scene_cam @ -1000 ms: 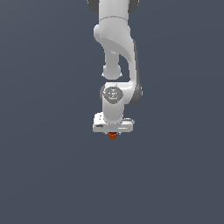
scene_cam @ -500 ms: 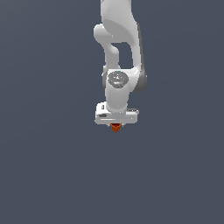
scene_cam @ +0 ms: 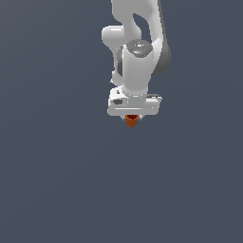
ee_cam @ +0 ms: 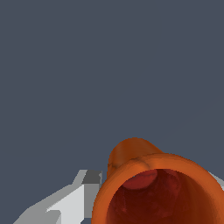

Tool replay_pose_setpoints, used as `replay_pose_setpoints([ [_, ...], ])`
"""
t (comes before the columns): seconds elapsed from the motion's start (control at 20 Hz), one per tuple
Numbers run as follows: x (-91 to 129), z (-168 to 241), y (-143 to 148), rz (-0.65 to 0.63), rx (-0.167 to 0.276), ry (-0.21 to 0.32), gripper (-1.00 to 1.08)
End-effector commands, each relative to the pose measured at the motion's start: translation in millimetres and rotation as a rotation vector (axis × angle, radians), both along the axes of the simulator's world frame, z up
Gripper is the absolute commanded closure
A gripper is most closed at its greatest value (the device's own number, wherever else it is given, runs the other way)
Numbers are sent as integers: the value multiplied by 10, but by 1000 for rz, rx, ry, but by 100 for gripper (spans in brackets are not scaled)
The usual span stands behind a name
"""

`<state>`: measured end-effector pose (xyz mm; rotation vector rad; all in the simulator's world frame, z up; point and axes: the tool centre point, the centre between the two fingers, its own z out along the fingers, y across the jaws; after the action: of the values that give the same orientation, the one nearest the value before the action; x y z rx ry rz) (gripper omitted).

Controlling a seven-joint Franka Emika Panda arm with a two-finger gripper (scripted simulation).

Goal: Pick up the object and move it to a goal position.

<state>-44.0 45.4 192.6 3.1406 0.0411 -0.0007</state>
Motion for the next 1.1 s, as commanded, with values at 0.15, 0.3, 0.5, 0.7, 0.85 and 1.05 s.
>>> replay_pose_setpoints([
  [0.15, -199, 606, 168, 0, -1, -1, 108],
  [0.3, -309, 951, 263, 0, -1, -1, 108],
  [0.5, -444, 1387, 385, 0, -1, -1, 108],
  [0.7, -560, 1780, 497, 0, -1, -1, 108],
  [0.85, -631, 2030, 569, 0, -1, -1, 108],
  [1.05, -698, 2289, 646, 0, -1, -1, 108],
])
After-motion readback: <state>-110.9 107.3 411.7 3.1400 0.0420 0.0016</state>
